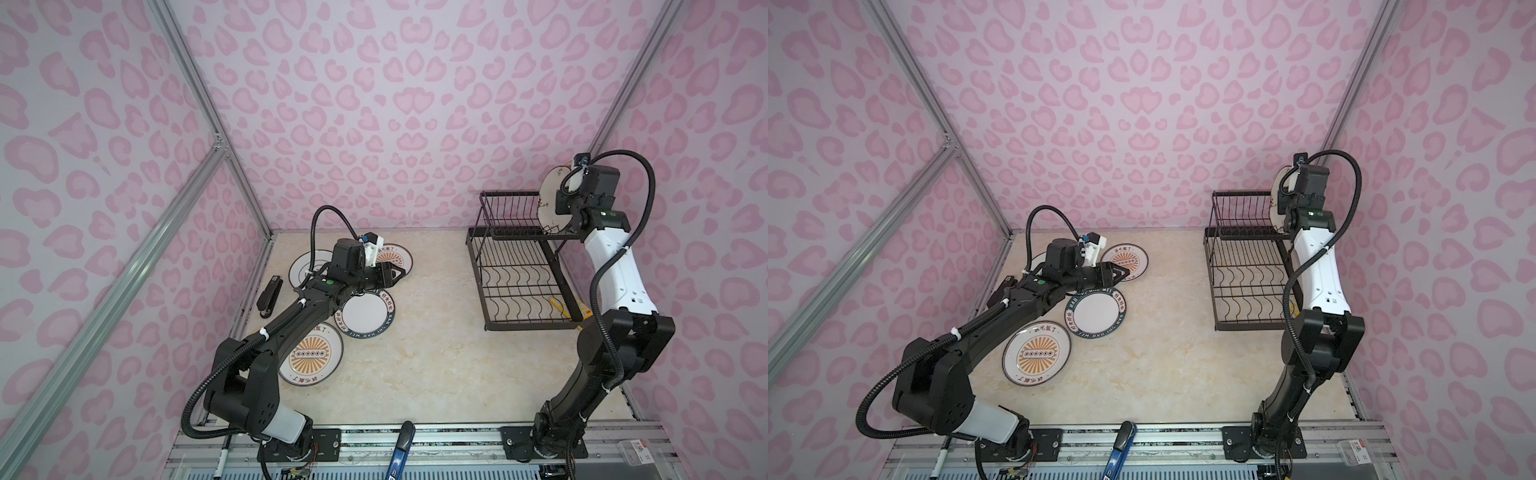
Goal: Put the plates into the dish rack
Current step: 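Lower the cream berry plate into the slots beside the green plate with the right gripper, then open the right gripper and swing it toward the green-rimmed plate on the table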
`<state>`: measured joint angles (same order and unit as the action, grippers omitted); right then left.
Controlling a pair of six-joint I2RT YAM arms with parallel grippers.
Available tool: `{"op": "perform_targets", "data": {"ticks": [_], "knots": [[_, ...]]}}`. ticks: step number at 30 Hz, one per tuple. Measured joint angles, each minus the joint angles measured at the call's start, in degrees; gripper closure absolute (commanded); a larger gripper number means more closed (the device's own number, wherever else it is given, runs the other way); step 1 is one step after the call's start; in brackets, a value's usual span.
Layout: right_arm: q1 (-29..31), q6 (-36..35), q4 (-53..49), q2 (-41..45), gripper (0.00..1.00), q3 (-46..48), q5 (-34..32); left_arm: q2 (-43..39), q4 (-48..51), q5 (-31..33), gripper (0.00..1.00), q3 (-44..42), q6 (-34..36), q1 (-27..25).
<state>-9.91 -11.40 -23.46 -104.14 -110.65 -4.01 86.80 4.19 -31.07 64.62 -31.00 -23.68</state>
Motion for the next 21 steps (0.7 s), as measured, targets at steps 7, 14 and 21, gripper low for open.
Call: {"op": "perform_targets", "data": {"ticks": [7, 14, 21], "knots": [[0.0, 1.5, 0.0, 2.3, 0.56, 0.3, 0.6, 0.0, 0.0, 0.1, 0.55, 0.0, 0.0, 0.0], [0.1, 2.9, 0.0, 6.1, 0.52, 0.2, 1.3, 0.0, 0.0, 0.8, 0.55, -0.1, 0.0, 0.0], [1.2, 5.3, 2.3, 13.0, 0.45, 2.5, 3.0, -0.1, 1.7, 2.8, 0.55, 0.6, 1.4, 0.3]]}}
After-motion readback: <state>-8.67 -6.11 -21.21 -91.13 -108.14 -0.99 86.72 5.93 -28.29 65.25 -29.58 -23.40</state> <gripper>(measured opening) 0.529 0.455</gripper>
